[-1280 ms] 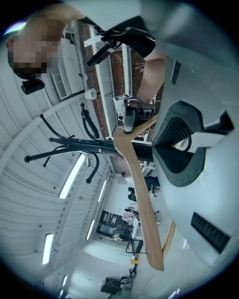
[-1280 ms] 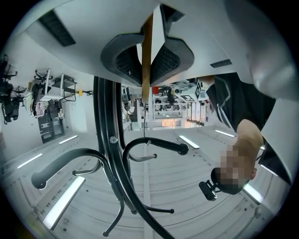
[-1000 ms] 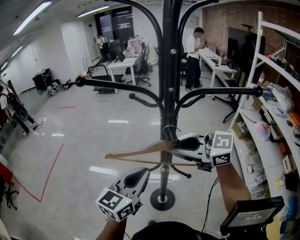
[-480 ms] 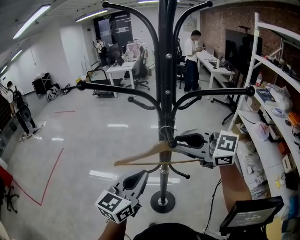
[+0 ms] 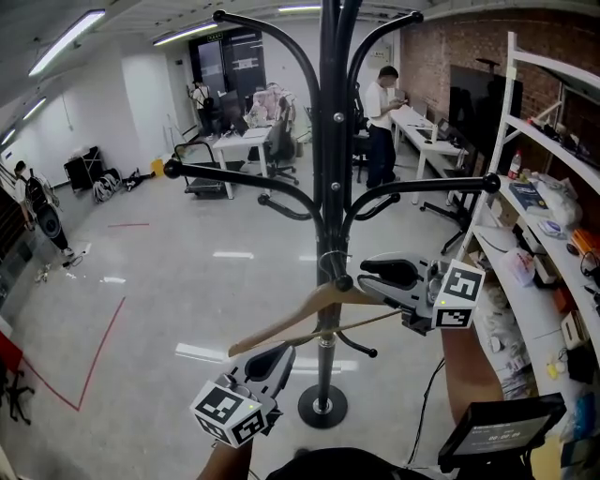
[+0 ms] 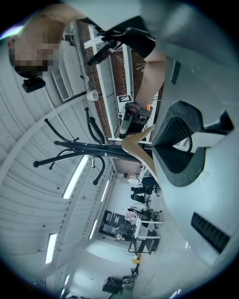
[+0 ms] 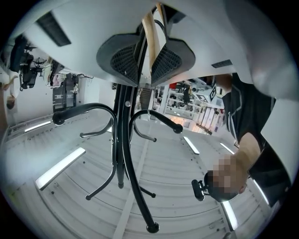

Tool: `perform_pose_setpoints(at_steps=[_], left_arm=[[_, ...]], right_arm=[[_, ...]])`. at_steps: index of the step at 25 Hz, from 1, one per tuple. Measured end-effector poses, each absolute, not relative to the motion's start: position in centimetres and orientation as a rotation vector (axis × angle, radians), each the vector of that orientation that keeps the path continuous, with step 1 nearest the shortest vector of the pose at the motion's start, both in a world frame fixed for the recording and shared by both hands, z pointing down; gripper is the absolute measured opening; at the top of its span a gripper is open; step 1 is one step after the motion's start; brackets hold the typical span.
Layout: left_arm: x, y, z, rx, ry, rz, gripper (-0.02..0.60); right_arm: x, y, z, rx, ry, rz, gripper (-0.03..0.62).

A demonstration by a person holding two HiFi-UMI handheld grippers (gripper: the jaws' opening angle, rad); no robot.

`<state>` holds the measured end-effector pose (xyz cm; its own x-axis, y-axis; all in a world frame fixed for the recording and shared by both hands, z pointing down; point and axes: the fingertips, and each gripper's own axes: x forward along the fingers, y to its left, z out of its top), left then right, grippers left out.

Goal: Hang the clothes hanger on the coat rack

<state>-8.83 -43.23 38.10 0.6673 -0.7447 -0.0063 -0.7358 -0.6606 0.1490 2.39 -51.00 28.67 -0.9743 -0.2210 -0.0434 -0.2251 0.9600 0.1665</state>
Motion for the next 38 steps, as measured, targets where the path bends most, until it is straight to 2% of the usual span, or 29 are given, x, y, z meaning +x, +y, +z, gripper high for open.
perform_pose_setpoints(at_steps=[15,23,29,34,38], left_arm=[[-9.1,-42.2,36.6,2.758,-1.237,-0.158,-0.002],[-6.9,-39.3,35.4,2.806,-1.174,-0.185,-0.002],[-4.8,-36.4,36.1,2.793,-1.202,-0.09,-0.002],[-4.0,-32.1,36.9,2.744,-1.275,-0.041,-0.002],[-4.6,-29.7,36.6,2.744,-1.283,-0.058,-0.002]], right_arm=[[7.9,-47.7,25.6,-0.842,2.875,0.279,0.072],[9.5,-42.8,29.6,-0.915,2.954,0.126,0.072],[11.6,-39.5,32.0,-0.993,2.956,0.024,0.011],[13.1,-36.4,34.6,-1.003,2.922,-0.139,0.008],[12.6,-34.1,34.1,-1.018,2.89,-0.145,0.008]])
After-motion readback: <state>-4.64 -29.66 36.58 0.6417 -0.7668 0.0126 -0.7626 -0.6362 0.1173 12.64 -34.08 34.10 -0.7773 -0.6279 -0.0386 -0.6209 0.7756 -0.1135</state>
